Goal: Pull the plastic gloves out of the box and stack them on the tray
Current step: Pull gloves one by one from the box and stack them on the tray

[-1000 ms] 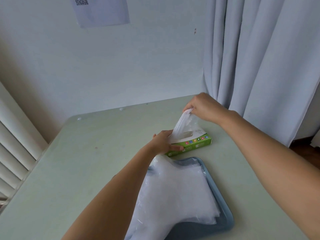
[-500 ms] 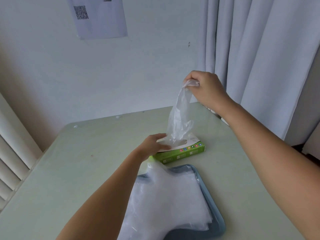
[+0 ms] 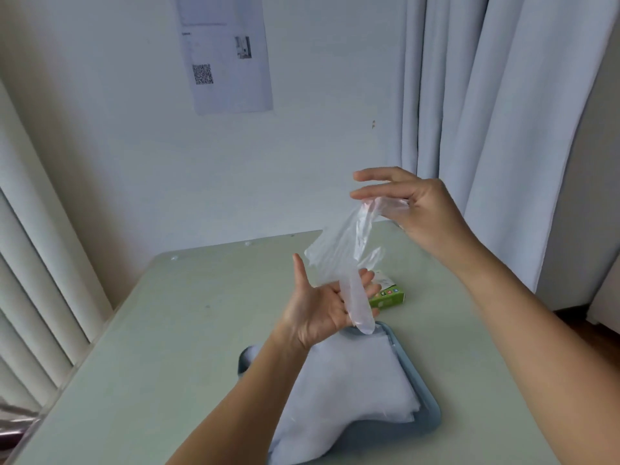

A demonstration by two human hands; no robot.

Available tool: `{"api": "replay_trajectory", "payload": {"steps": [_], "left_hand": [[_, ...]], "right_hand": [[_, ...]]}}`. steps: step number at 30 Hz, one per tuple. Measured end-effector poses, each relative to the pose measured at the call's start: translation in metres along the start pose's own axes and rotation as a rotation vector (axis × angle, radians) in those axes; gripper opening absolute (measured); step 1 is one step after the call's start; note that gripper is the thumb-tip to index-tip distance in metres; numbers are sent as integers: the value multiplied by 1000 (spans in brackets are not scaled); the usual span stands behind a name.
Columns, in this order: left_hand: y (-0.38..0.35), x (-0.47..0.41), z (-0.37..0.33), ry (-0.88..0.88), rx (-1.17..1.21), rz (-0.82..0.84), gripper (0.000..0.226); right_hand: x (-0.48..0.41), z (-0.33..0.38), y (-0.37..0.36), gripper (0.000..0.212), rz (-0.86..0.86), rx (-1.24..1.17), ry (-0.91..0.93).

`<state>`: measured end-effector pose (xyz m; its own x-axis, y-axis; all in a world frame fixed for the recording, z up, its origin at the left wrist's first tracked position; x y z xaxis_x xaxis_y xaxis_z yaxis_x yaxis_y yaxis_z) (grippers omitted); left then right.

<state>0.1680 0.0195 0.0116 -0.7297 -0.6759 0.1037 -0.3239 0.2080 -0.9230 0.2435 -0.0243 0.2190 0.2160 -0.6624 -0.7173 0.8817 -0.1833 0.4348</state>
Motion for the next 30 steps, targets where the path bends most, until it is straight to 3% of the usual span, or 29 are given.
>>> {"api": "replay_trajectory", "payload": {"steps": [3,6,9,11,12,14,16,19,22,27,30], "left_hand": [[-10,26,-16,-169,-90,32,91],[-1,56,-34,-292,-267,-77,54],[8,93,-57,-517,-499,-241,7],[1,118,-67,-650,-682,-290,6],[-1,127,-71,-696,-785,-303,8],[-12,142,-73,-741,-940,-301,7],[-17,149,-72,-713,-987,-254,2],[-14,152,-71,-610,-1010,-227,11],[3,154,-71,-547,-1074,-361,4],[55,150,-60,-433,-1177,-692,19],[70,160,-67,-433,-1499,-893,31]], "right_hand": [[28,-15,-2,42,73,-9,-46],[59,-37,-12,56,115,-14,-144],[93,-84,-32,49,19,-398,-478],[123,-111,-65,52,-41,-855,-827],[137,-110,-85,63,4,-997,-964],[151,-97,-111,88,158,-1127,-1049],[155,-86,-120,92,203,-1151,-1064],[157,-87,-123,50,185,-1022,-1112],[159,-106,-117,8,189,-645,-1079],[163,-138,-108,10,217,19,-974],[166,-143,-112,18,334,349,-875]]}}
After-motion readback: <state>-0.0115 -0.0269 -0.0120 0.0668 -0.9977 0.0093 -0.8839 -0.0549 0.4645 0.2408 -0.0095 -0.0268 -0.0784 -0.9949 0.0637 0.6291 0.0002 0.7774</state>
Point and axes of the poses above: each hand's wrist, its own x-axis away from the middle knuckle, its own y-axis out of the back of the hand, z = x × y, the point moved 10 cm from there along -x, towards the middle knuckle, and after that the axes turned 8 degrees about x, right-handed, at the moved point
